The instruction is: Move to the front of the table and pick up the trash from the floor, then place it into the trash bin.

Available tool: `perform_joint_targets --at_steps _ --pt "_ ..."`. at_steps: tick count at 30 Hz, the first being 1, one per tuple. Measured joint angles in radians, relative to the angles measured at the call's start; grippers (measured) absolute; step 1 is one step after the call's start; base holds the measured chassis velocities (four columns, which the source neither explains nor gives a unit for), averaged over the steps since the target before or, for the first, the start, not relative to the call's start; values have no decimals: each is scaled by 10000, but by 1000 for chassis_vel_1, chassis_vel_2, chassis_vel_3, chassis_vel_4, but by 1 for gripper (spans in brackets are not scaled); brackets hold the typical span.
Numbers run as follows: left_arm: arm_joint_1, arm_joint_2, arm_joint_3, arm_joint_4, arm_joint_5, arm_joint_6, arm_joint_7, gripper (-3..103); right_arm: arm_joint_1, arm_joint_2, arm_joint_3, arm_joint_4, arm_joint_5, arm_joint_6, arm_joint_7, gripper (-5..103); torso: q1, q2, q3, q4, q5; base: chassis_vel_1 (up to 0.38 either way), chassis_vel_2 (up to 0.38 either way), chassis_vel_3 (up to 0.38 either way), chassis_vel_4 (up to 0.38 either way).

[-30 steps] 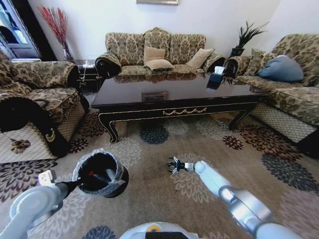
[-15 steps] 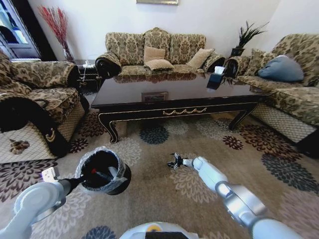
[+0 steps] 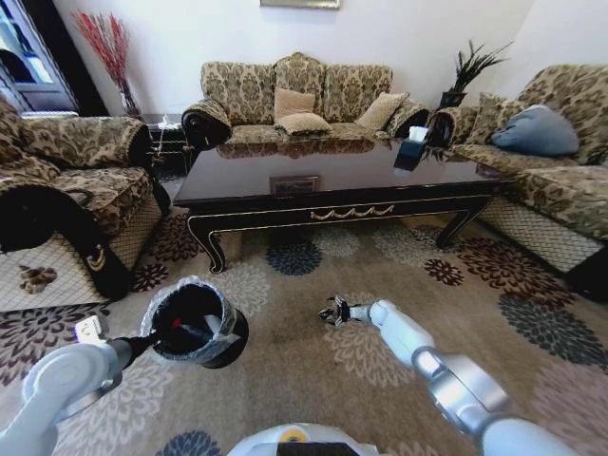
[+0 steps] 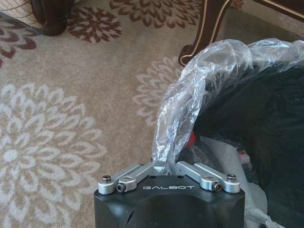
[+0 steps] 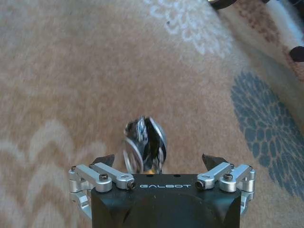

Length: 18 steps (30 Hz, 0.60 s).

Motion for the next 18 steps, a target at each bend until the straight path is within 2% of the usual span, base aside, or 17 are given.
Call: perform_joint_targets --at_steps 7,9,10,14,15,17,18 --pt "-137 25 57 46 -43 0 1 0 187 231 150 -272 -933 0 429 102 0 0 0 1 1 0 0 0 0" --pt "-130 23 6 73 -60 0 1 0 292 411 276 -394 -1493 -10 659 93 0 0 0 6 -1 0 0 0 0" --pt "-130 23 6 73 -60 0 1 0 292 411 276 -394 -1493 -10 659 93 0 0 0 6 -1 0 0 0 0" --pt "-93 37 -156 82 -149 0 1 0 315 486 188 -485 -1699 -53 709 72 0 0 0 1 0 0 0 0 0" --pt "-89 51 -218 137 -175 0 2 0 285 468 147 -481 -1707 -53 698 61 0 0 0 0 0 0 0 0 0" --pt "-117 40 -209 176 -172 0 3 0 220 433 127 -427 -1699 -26 686 50 0 0 0 1 0 0 0 0 0" --pt "-117 40 -209 176 -172 0 3 0 220 433 127 -427 -1699 -26 686 50 0 0 0 1 0 0 0 0 0"
